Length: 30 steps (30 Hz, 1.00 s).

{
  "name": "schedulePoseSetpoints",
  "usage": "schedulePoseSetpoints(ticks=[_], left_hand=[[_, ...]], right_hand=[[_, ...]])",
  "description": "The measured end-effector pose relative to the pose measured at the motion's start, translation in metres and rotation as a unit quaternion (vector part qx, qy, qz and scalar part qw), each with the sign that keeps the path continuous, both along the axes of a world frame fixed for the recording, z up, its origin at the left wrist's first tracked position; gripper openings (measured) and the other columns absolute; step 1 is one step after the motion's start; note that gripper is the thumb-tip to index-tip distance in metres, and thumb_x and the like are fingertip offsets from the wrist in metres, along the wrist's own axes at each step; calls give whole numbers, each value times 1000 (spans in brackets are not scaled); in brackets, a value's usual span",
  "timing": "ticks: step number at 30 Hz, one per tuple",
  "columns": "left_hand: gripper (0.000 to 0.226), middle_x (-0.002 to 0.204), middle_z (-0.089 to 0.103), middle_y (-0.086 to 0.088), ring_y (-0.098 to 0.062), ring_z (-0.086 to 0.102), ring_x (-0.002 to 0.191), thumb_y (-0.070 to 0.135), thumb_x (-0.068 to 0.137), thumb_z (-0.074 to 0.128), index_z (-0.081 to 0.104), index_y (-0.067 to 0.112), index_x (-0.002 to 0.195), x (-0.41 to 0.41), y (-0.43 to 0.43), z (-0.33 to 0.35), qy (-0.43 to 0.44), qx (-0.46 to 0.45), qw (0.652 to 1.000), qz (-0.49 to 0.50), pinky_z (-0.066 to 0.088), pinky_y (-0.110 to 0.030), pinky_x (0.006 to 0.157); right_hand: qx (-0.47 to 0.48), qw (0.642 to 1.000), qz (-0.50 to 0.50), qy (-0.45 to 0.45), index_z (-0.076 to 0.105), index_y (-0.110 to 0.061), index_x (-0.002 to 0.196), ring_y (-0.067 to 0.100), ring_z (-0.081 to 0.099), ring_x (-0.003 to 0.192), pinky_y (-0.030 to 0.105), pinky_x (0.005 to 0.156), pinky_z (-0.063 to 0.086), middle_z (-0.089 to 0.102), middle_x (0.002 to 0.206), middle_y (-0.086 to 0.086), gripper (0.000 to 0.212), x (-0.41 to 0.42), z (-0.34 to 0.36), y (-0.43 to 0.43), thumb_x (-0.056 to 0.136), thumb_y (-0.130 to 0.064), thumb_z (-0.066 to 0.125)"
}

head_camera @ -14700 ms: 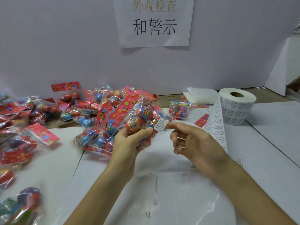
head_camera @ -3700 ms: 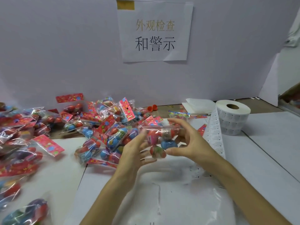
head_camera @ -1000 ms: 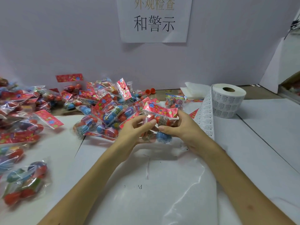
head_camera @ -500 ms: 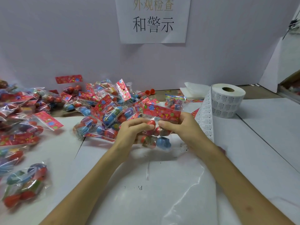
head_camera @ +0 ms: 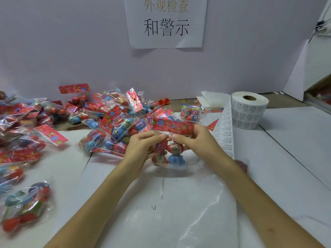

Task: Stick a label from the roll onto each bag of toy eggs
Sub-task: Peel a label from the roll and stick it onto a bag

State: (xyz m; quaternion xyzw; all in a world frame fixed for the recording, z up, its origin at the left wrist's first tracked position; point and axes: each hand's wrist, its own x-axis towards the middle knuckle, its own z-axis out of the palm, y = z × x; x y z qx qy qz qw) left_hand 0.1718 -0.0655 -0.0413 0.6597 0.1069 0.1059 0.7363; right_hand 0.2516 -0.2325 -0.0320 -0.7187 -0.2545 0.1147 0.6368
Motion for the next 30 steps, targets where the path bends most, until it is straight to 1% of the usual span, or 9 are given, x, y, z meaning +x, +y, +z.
schedulePoseSetpoints(ticks=[3,7,10,12,17,21,24,27,30], left_hand=[[22,80,76,-8,-19,75,75,12,91,71,81,17,72,0,0,-1,-1,-13,1000,24,60,-28,64],[12,84,76,-11,-21,72,77,13,91,72,82,8,86,0,1,-2,3,12,999,35,61,-30,67],[14,81,75,-9,-18,71,75,14,89,72,81,11,80,1,1,-3,-2,25,999,40,61,-26,67],[18,79,76,-7,-14,72,74,18,90,72,82,16,75,1,0,-2,0,39,999,37,59,-25,65],[21,87,79,-8,-22,78,80,39,84,73,84,22,84,-1,-4,-3,2,-2,1000,21,60,-27,65],[7,91,78,5,-9,74,83,25,98,66,73,28,99,3,-4,-7,-71,83,984,143,58,-19,69],[11,82,73,10,-10,69,80,20,101,63,71,24,93,1,1,-3,-137,109,960,219,55,-19,70],[11,84,75,11,-8,70,78,32,97,66,72,23,97,0,-2,2,-126,133,975,122,56,-24,69],[51,114,72,14,0,69,99,59,81,77,65,31,122,0,-12,-5,-65,232,970,26,54,-22,82]], right_hand=[[-40,999,12,19,73,-25,97,10,72,81,25,66,56,76,87,-3,11,2,0,-1,88,-18,77],[-39,999,16,20,74,-22,93,5,69,71,22,64,55,76,80,-9,14,1,-1,-1,86,-11,78],[-25,999,24,34,75,-15,93,15,71,79,33,75,59,78,89,4,13,-1,0,0,86,-5,77],[-26,999,24,33,75,-10,93,18,71,79,34,76,60,77,91,12,11,-1,2,-1,86,-2,76],[-30,999,-10,7,72,-18,80,6,67,63,22,62,58,70,69,-7,16,-1,4,-2,86,-3,76],[-19,994,-110,-23,72,-23,79,9,68,64,27,59,56,72,67,-7,13,3,3,-3,84,-13,79],[-4,985,-168,-24,73,-25,79,20,74,77,43,76,61,75,75,-4,13,6,3,-6,84,-15,77],[32,983,-177,25,72,-24,86,25,74,84,45,75,63,76,88,1,11,4,7,-5,87,-13,75],[59,990,-96,85,74,-14,102,29,73,96,40,71,64,72,108,18,11,-3,10,-3,92,-16,71]])
